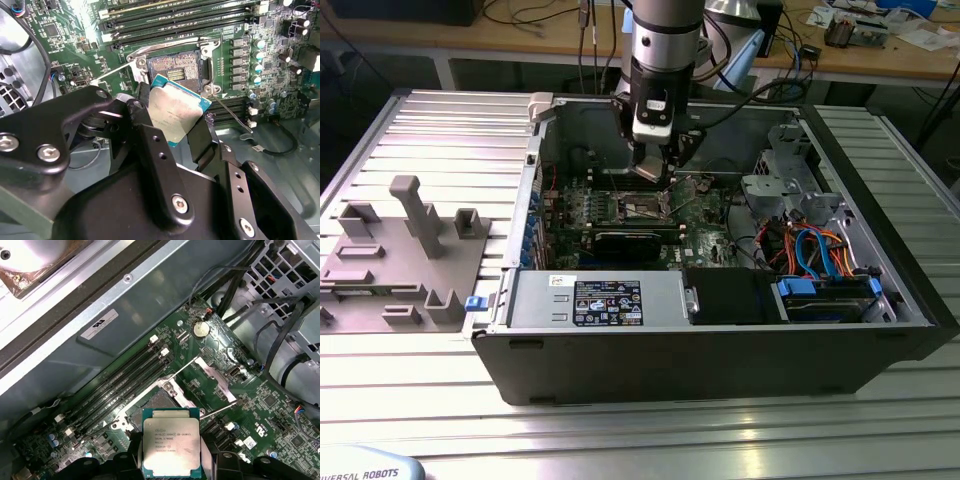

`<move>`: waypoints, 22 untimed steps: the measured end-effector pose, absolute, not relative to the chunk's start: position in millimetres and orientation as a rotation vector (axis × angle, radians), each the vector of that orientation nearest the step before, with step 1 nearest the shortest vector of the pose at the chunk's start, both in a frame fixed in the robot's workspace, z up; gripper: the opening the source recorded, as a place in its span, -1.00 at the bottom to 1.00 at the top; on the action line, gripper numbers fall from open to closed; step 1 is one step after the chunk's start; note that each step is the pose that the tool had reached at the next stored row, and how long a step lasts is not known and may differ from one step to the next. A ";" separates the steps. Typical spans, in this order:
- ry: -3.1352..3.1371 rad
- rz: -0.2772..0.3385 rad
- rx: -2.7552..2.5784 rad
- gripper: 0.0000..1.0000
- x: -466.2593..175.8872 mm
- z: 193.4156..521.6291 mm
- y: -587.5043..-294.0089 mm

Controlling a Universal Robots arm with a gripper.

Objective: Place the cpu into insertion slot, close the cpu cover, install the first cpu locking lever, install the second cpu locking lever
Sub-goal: 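Place the cpu into insertion slot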

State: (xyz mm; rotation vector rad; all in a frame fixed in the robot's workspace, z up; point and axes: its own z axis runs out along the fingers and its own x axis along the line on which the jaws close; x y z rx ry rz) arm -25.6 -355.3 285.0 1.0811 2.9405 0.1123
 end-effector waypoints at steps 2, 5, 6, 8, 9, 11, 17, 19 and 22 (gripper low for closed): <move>2.938 0.112 1.088 0.08 -25.6 285.0 -355.3; 2.935 0.112 1.094 0.08 -25.6 284.9 -355.3; 2.934 0.112 1.097 0.08 -25.6 284.9 -355.3; 2.933 0.112 1.101 0.08 -25.6 284.9 -355.3; 2.932 0.112 1.102 0.08 -25.6 284.9 -355.3; 2.931 0.112 1.104 0.08 -25.6 284.9 -355.3; 2.928 0.112 1.112 0.08 -25.6 284.8 -355.3; 2.927 0.112 1.113 0.08 -25.6 284.8 -355.3; 2.926 0.112 1.117 0.08 -25.6 284.8 -355.3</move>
